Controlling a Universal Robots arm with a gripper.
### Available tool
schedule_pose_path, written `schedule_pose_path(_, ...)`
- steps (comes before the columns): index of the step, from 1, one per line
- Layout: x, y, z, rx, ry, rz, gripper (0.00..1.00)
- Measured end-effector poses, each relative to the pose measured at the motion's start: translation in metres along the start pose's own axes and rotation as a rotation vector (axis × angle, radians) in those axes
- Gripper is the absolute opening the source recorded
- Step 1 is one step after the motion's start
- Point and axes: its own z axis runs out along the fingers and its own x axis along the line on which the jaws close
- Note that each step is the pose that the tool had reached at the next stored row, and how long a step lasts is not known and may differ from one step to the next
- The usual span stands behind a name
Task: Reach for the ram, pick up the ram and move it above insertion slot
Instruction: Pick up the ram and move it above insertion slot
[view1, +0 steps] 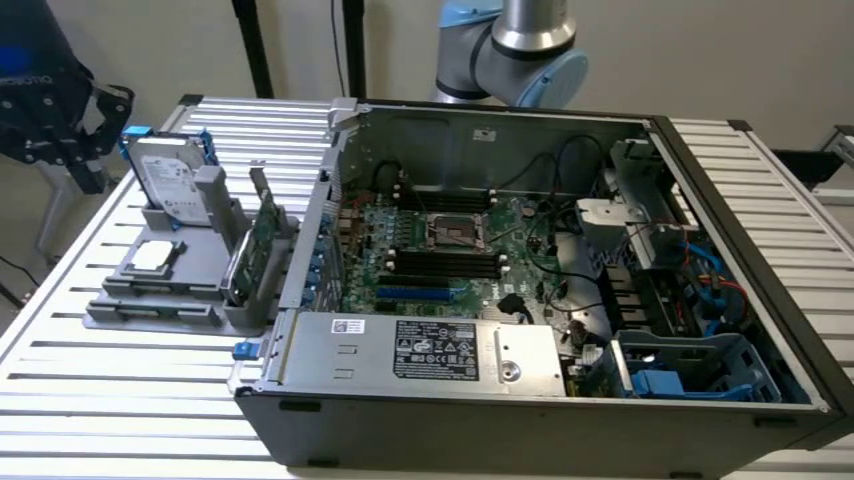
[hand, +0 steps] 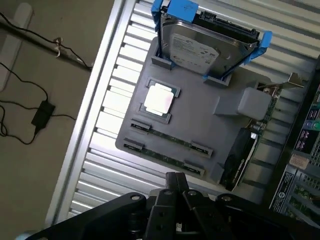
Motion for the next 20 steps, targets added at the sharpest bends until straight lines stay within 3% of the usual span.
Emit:
schedule_pose_path(5,0.0,0.0,0.0,0.0021,0.0023,-0.091,0.11)
schedule_pose_path(20,0.0,0.0,0.0001,0.0115,0.0015,-0.364,0.11)
